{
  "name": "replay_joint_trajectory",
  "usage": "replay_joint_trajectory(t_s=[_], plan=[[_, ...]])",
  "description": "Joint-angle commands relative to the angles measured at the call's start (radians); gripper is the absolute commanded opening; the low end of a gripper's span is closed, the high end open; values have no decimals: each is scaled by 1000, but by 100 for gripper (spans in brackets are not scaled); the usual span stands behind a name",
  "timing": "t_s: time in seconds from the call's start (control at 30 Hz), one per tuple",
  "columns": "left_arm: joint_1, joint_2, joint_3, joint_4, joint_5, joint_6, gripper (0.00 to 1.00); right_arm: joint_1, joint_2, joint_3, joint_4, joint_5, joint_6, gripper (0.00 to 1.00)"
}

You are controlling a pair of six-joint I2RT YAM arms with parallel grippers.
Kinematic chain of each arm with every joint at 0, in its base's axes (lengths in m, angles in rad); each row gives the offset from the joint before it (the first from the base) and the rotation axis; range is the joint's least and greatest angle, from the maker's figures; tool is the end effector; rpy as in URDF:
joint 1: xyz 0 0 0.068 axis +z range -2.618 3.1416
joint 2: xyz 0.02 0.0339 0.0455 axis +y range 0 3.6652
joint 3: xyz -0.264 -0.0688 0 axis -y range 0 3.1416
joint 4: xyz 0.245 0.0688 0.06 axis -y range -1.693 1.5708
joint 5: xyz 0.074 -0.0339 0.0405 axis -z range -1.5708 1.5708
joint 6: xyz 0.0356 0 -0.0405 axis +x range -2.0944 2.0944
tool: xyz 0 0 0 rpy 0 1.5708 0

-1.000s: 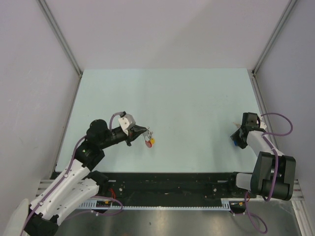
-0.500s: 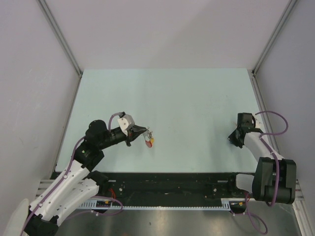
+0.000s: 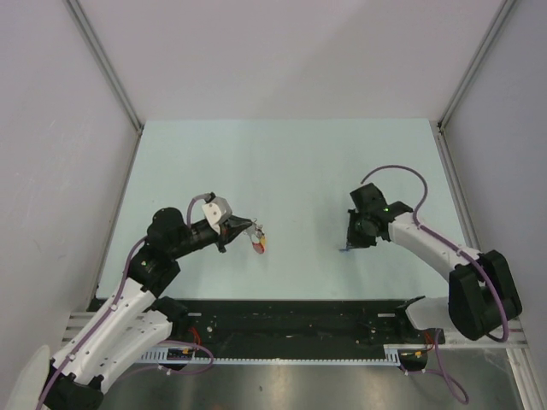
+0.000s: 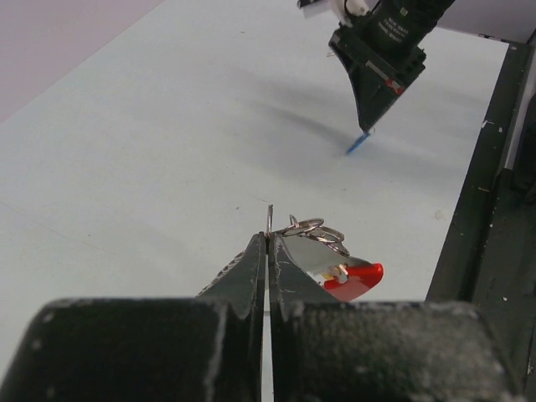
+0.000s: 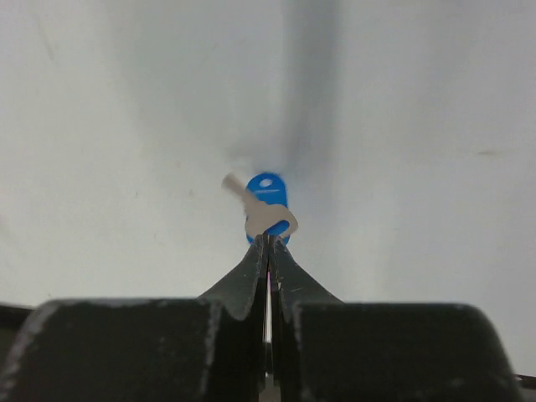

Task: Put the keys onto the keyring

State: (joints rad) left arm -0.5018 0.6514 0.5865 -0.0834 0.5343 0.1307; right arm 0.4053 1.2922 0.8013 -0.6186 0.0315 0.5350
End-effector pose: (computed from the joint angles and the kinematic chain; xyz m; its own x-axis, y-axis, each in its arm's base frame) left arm 0.1332 -0.0938 0.3021 -0.0169 0.1372 -0.9904 0.8651 0.4986 0.0543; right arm 0.2215 0.0938 0.2066 -0.9023 0.1674 -0.3973 0.0916 0.9750 0.2027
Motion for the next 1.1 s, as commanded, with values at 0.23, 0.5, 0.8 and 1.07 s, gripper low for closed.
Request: replay_joint_trajectory(t_s=[0.23, 0.5, 0.8, 1.07], plan=[[25, -7, 41, 13, -10, 0, 0, 262, 358, 257, -142, -113, -299, 0], [28, 4, 50, -9, -39, 9, 0, 305, 545, 429, -145, -53, -418, 2], [29, 11, 56, -18, -43, 14, 0, 317, 590, 460, -139, 2, -458, 14], [31, 17, 59, -24, -46, 10, 0, 352, 451, 457, -104, 53, -394, 38]])
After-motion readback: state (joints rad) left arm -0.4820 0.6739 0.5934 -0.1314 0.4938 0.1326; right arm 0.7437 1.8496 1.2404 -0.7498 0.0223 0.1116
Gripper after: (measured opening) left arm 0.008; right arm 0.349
